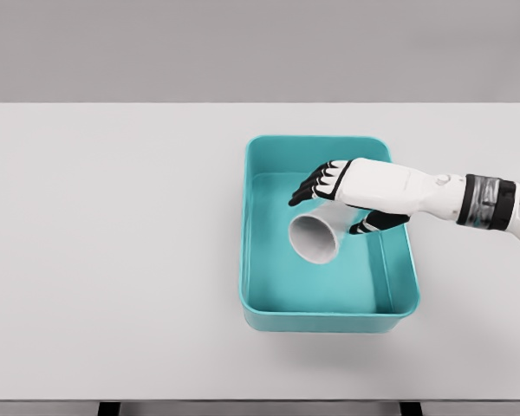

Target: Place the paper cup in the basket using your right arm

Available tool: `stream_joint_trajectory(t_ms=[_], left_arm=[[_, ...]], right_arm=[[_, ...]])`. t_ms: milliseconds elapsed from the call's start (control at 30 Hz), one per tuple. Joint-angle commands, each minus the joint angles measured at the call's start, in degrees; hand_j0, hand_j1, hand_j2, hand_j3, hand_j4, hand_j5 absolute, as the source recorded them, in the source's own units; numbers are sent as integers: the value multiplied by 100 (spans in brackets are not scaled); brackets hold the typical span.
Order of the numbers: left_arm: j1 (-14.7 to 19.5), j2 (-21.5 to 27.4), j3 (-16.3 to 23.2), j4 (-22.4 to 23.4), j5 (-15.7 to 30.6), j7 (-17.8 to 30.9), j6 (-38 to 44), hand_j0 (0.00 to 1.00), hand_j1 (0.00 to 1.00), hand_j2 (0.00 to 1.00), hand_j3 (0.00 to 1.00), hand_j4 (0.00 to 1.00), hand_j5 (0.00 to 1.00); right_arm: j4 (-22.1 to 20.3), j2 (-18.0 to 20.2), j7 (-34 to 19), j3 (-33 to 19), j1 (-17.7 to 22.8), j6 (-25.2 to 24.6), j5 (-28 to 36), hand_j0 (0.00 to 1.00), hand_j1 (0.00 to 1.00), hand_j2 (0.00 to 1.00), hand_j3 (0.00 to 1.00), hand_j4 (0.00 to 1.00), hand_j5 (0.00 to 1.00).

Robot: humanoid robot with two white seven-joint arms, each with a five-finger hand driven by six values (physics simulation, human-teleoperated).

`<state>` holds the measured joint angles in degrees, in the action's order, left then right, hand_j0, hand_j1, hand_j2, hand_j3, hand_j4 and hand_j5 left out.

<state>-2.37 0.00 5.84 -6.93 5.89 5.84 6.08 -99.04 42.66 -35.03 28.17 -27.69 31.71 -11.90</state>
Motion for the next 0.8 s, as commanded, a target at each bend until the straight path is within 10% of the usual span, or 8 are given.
stream_joint_trajectory(t_ms=[0,133,333,767], left_arm=[[0,0,-3,-1,0,-4,-2,100,100,100,100,100,100],[0,0,-3,-1,0,-4,-2,100,100,100,100,100,100],[0,0,-3,-1,0,-4,-2,100,100,100,100,100,100],[0,0,-3,-1,18,-4,-2,100,100,100,100,100,100]], right_arm=[[-37,14,3,-22,0,-33,-5,95,95,95,95,95,95],[-54,41,3,-100,-62,-33,30,99,99,99,99,99,99],[-45,49,3,-1938,747,-147,1691,100,100,100,100,100,100],[42,23,3,-2034,1204,-385,1884,100,100,100,100,100,100]])
